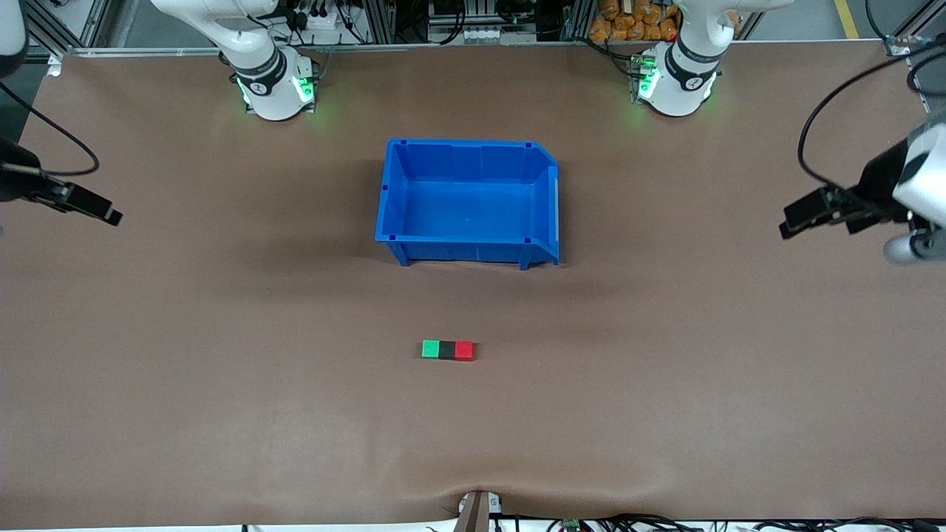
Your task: Attach green and red cubes to black cube
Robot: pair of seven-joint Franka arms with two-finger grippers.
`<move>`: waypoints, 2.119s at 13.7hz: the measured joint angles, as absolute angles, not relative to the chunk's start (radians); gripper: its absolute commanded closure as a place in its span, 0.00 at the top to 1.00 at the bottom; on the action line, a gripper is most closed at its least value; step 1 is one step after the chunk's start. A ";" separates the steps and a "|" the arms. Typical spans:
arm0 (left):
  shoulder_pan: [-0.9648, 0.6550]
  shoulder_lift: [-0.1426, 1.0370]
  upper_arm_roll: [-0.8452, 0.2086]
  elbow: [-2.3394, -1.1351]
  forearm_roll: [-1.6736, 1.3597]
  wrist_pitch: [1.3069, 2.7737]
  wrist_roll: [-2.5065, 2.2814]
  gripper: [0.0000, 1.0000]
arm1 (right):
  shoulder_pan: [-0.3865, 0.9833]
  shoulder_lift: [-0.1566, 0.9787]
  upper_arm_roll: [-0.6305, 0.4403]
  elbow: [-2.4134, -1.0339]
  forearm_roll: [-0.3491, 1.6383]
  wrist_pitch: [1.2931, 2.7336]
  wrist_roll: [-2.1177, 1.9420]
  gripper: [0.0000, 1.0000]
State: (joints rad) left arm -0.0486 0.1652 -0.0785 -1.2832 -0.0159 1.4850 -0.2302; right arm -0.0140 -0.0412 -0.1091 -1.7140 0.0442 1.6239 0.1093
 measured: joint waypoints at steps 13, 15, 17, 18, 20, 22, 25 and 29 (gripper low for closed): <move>0.054 -0.072 -0.077 -1.526 -0.016 1.521 0.011 1.00 | -0.015 -0.061 -0.073 -1.599 0.008 1.429 0.047 1.00; 0.056 -0.071 -0.076 -1.526 -0.016 1.532 0.031 1.00 | -0.015 -0.061 -0.075 -1.585 0.017 1.429 0.021 1.00; 0.056 -0.063 -0.076 -1.521 -0.016 1.539 0.037 1.00 | -0.015 -0.061 -0.075 -1.572 0.018 1.429 0.010 1.00; 0.056 -0.054 -0.076 -1.514 -0.016 1.539 0.037 1.00 | -0.015 -0.061 -0.076 -1.570 0.018 1.428 0.009 1.00; 0.056 -0.038 -0.076 -1.502 -0.016 1.539 0.037 1.00 | -0.016 -0.061 -0.077 -1.570 0.018 1.426 0.007 1.00; 0.056 -0.031 -0.075 -1.496 -0.014 1.539 0.037 1.00 | -0.016 -0.061 -0.077 -1.570 0.018 1.426 0.006 1.00; 0.056 -0.030 -0.076 -1.495 -0.004 1.535 0.037 1.00 | -0.016 -0.061 -0.077 -1.570 0.018 1.426 0.005 1.00; 0.055 -0.030 -0.080 -1.495 -0.004 1.522 -0.074 1.00 | -0.016 -0.060 -0.076 -1.570 0.018 1.426 0.005 1.00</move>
State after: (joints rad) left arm 0.0549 -0.0300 -0.0801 -1.4947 -0.0037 1.5216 -0.0736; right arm -0.0157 -0.0599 -0.0764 -1.5698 0.0185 1.4255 0.0049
